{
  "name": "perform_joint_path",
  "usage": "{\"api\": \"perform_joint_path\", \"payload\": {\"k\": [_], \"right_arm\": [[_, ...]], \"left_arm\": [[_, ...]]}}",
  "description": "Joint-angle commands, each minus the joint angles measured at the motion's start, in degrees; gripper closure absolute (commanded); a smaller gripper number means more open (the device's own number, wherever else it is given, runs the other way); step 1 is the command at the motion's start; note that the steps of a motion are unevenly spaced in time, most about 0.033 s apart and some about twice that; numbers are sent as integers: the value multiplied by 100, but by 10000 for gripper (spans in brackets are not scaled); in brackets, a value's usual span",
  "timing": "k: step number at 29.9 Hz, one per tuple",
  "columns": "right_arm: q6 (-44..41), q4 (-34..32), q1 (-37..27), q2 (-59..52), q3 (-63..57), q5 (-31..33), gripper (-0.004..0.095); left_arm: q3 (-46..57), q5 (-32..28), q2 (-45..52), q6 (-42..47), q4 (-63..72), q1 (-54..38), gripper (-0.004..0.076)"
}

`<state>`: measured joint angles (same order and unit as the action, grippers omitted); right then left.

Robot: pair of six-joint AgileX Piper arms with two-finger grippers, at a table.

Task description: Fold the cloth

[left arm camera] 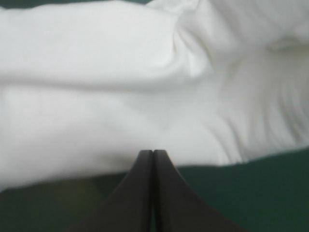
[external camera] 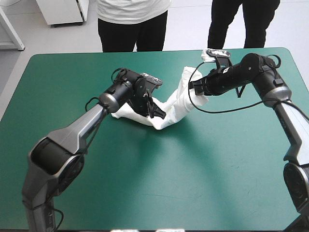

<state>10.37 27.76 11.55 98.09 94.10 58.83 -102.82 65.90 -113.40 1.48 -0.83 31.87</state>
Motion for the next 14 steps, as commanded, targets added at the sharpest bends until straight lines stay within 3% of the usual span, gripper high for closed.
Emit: {"api": "perform_joint_path", "payload": {"k": [1,8,14], "right_arm": [[28,189,0,-306,206,-246,921],[98,492,43,-306,206,-329,921],[98,326,642,-306,216,-791,921]], "left_arm": [[593,-290,1019,84,-83,-10,734],[2318,-352,2482,340,-83,-10,734],[3466,-182,4000,651,-7,-10,734]]}}
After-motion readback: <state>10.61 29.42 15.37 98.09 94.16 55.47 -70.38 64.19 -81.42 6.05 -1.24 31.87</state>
